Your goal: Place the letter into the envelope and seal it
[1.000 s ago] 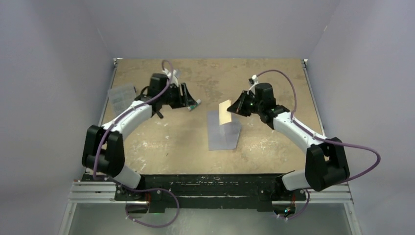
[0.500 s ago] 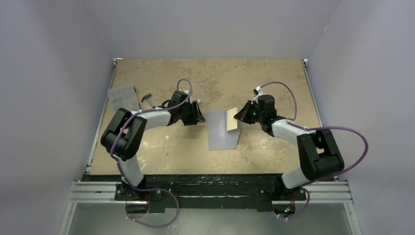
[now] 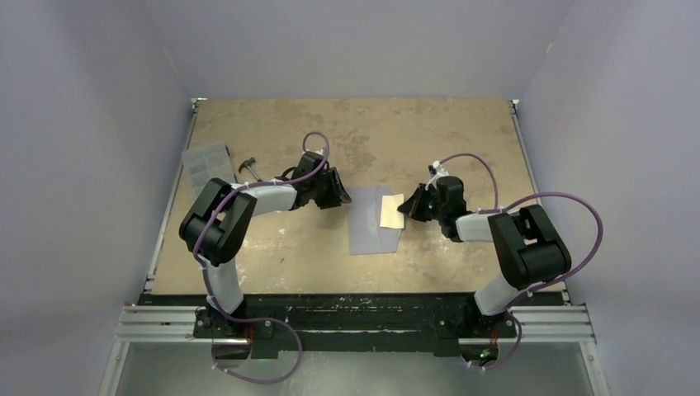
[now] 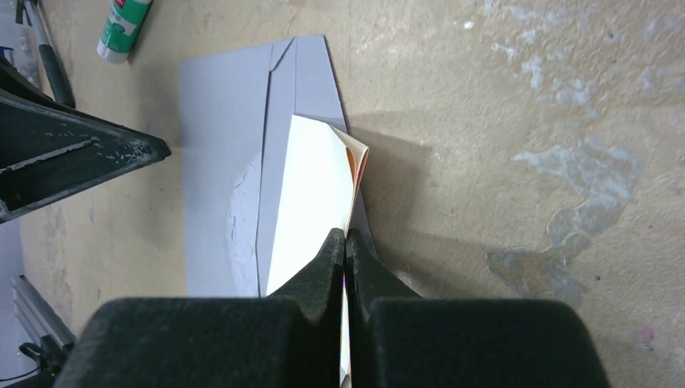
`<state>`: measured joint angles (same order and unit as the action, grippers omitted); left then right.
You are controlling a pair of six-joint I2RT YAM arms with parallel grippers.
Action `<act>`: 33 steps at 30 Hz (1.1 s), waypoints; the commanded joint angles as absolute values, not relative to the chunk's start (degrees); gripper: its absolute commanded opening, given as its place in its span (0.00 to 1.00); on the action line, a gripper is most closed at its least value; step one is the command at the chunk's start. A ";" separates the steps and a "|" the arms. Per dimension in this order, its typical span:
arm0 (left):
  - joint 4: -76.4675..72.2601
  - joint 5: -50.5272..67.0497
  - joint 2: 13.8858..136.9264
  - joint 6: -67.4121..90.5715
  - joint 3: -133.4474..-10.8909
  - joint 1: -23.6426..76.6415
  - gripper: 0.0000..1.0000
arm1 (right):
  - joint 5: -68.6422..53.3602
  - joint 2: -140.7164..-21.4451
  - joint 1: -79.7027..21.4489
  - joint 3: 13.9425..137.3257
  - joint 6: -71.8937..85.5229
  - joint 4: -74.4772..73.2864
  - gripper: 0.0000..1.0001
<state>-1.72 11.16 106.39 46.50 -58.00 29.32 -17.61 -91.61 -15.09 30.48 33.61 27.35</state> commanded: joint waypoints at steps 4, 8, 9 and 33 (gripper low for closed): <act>2.29 9.91 110.48 49.28 -56.69 30.54 0.34 | -19.52 -93.51 -16.28 28.83 35.60 34.51 0.00; 2.14 9.47 110.03 49.66 -56.61 30.54 0.33 | -18.33 -92.66 -17.47 28.98 36.70 34.16 0.00; 1.92 9.41 109.90 49.78 -56.53 30.58 0.33 | -18.17 -92.64 -17.71 29.12 36.93 34.04 0.00; -2.20 12.17 109.19 51.36 -54.30 30.67 0.31 | -21.17 -99.20 -23.37 38.72 47.52 26.97 0.00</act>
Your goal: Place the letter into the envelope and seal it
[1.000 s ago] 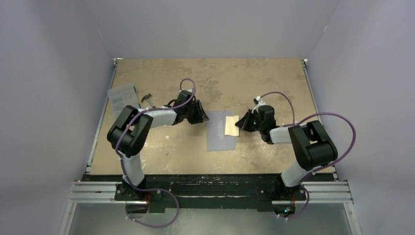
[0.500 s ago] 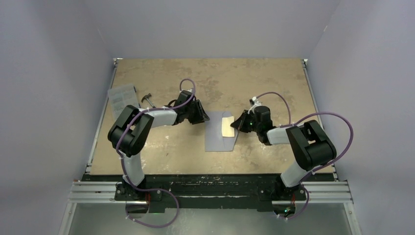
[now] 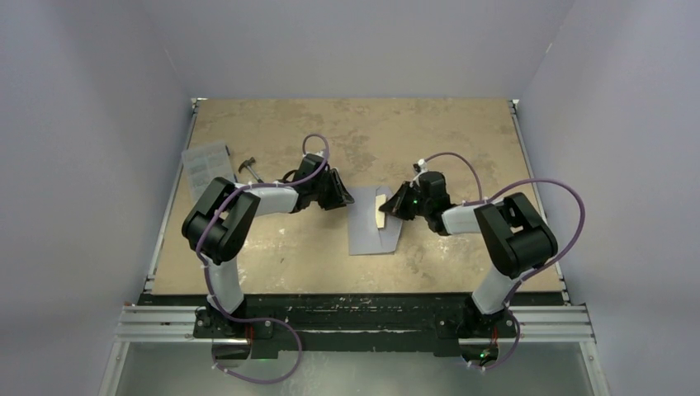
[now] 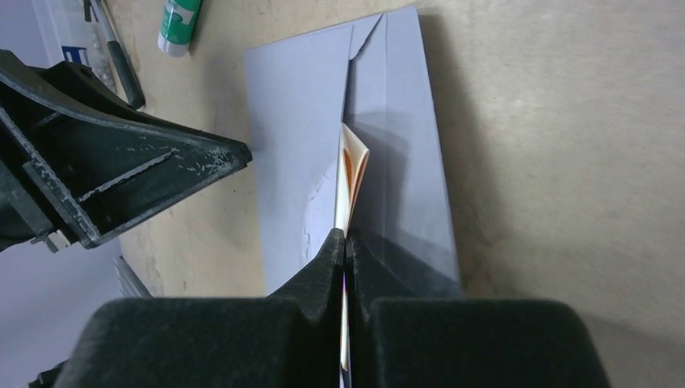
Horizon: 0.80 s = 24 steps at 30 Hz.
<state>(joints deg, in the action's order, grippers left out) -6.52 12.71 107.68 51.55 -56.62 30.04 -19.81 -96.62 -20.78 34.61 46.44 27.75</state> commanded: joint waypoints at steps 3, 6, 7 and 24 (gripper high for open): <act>-1.86 11.40 108.47 51.09 -54.51 30.67 0.31 | -19.54 -100.45 -24.25 40.14 46.58 24.64 0.00; -0.99 10.24 107.20 50.18 -54.61 30.67 0.33 | -17.06 -98.87 -24.26 40.78 45.31 21.76 0.06; -0.34 9.59 106.78 49.56 -54.92 30.65 0.34 | -16.05 -98.21 -24.26 41.33 44.67 20.40 0.11; 3.46 6.88 107.79 46.00 -59.17 30.45 0.39 | -6.17 -94.26 -24.23 47.03 41.80 8.20 0.54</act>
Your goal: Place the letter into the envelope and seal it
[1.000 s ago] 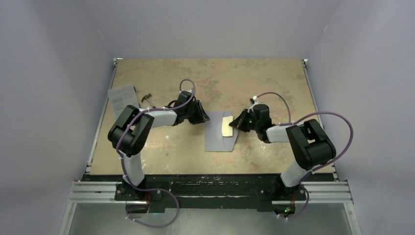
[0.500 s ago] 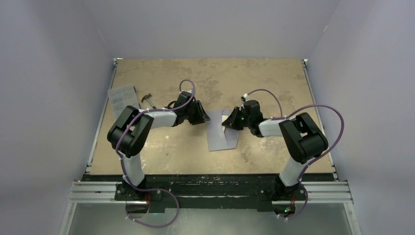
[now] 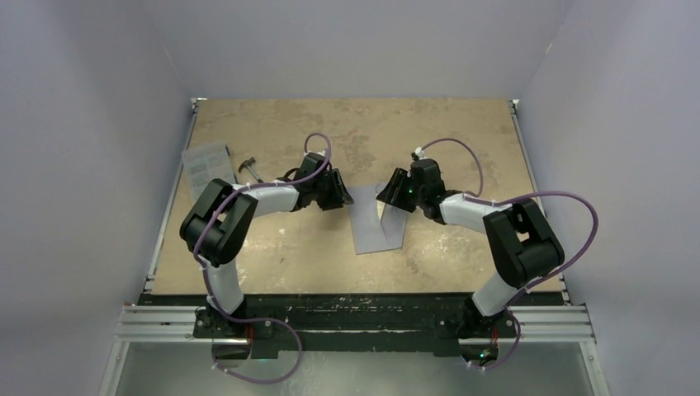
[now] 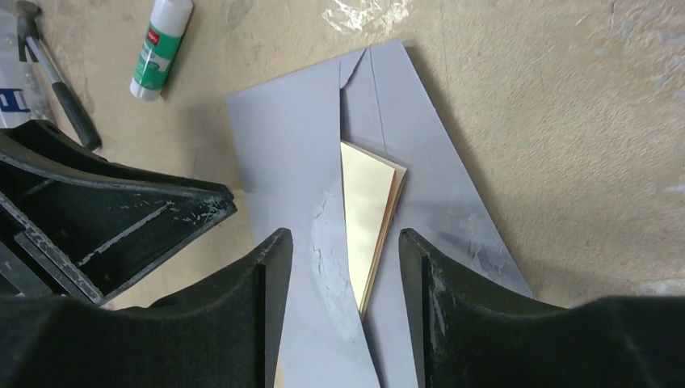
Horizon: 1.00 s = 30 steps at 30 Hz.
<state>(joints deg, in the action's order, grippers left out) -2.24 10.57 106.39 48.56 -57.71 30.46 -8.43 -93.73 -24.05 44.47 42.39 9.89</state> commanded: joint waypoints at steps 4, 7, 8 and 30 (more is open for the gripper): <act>4.75 5.71 108.68 45.67 -61.06 30.50 0.41 | -6.59 -98.19 -24.26 50.02 41.41 6.99 0.43; 5.14 5.63 110.25 45.59 -62.47 30.48 0.42 | -5.70 -101.36 -24.24 53.41 41.10 4.47 0.35; 5.37 5.69 110.80 45.63 -63.03 30.48 0.42 | -4.84 -101.96 -24.23 54.19 41.01 3.72 0.33; 6.95 9.45 118.30 39.92 -71.50 30.49 0.37 | -11.17 -104.66 -24.17 57.04 34.74 8.14 0.23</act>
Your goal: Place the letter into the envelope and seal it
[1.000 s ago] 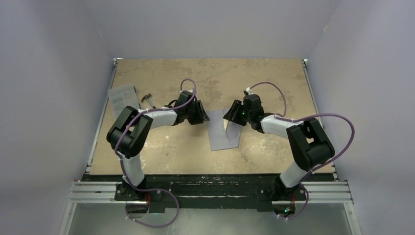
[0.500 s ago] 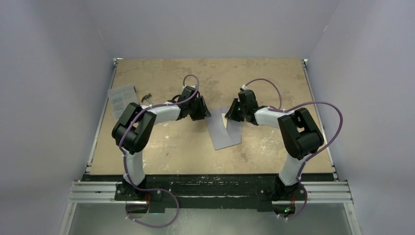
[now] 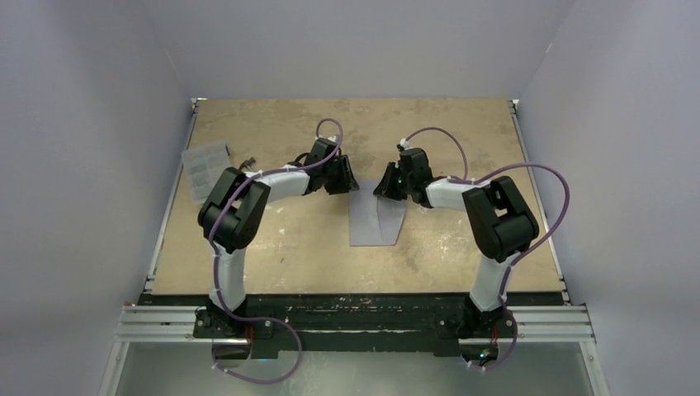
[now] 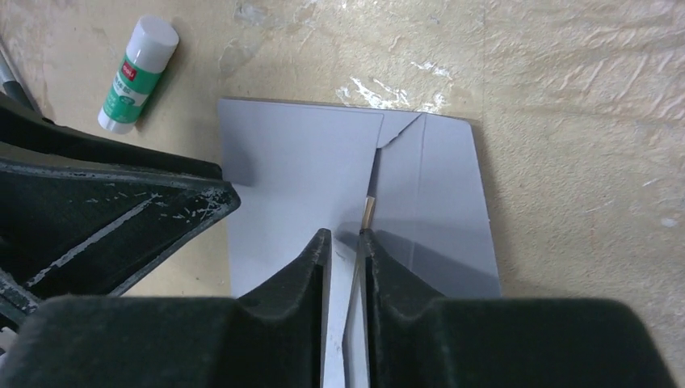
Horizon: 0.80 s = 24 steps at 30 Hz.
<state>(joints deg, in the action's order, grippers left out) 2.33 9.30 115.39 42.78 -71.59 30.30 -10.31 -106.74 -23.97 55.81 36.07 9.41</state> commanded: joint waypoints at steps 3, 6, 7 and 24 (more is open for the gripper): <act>7.40 8.81 117.98 39.57 -71.67 30.48 0.37 | -9.91 -100.93 -23.76 56.37 34.97 7.01 0.41; 7.98 8.85 118.09 39.19 -72.36 30.37 0.37 | -9.79 -99.09 -23.56 55.99 35.46 5.78 0.47; 8.00 8.86 118.16 39.08 -72.48 30.41 0.37 | -9.84 -98.91 -23.54 55.99 35.72 5.18 0.48; 13.20 2.73 104.19 26.82 -73.79 27.58 0.51 | -4.93 -82.45 -23.51 53.18 32.16 -2.47 0.53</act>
